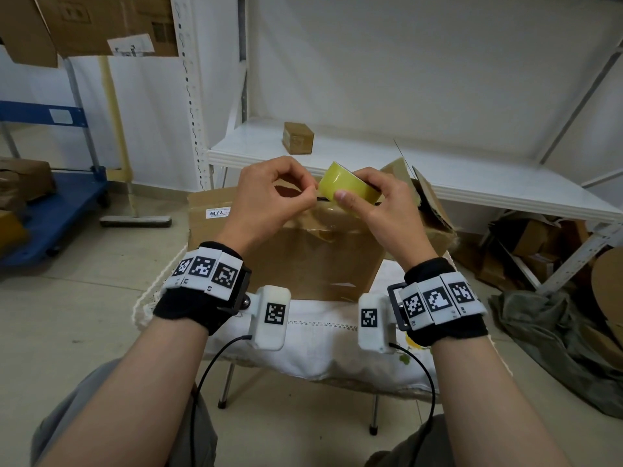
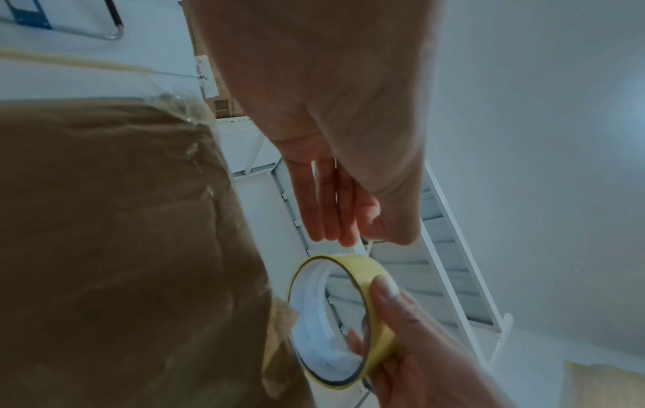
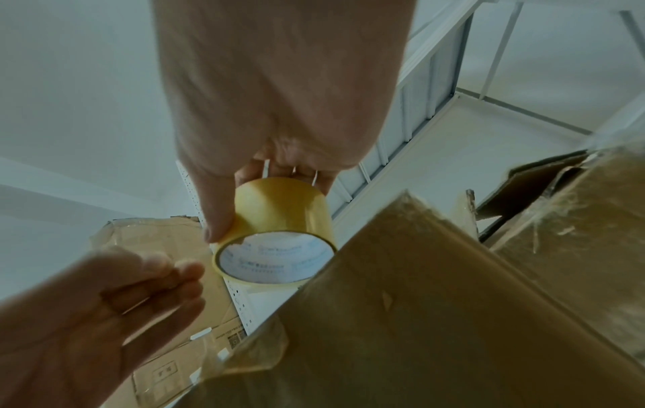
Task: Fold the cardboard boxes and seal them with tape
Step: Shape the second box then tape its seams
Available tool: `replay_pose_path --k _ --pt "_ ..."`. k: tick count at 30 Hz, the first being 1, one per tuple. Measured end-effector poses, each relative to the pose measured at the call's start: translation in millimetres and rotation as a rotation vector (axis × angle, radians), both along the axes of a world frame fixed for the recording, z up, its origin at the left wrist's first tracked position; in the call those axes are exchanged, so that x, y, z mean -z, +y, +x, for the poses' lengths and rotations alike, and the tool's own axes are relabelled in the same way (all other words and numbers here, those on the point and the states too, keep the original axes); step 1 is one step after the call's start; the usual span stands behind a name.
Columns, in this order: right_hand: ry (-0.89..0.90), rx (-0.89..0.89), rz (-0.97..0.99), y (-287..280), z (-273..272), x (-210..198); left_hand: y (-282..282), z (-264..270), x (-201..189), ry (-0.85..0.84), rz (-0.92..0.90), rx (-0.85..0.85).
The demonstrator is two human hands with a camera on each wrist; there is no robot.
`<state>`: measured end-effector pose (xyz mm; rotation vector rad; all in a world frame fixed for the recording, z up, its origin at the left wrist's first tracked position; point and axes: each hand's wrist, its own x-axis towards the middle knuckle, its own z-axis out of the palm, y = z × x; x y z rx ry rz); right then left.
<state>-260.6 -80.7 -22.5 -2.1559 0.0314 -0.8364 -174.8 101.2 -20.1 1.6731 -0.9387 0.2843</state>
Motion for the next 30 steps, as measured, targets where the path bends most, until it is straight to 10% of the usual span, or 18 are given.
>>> replay_pose_path --k 30 --pt "0.025 -0.031 -0.085 4 2 2 0 6 -1 0.185 -0.24 0.108"
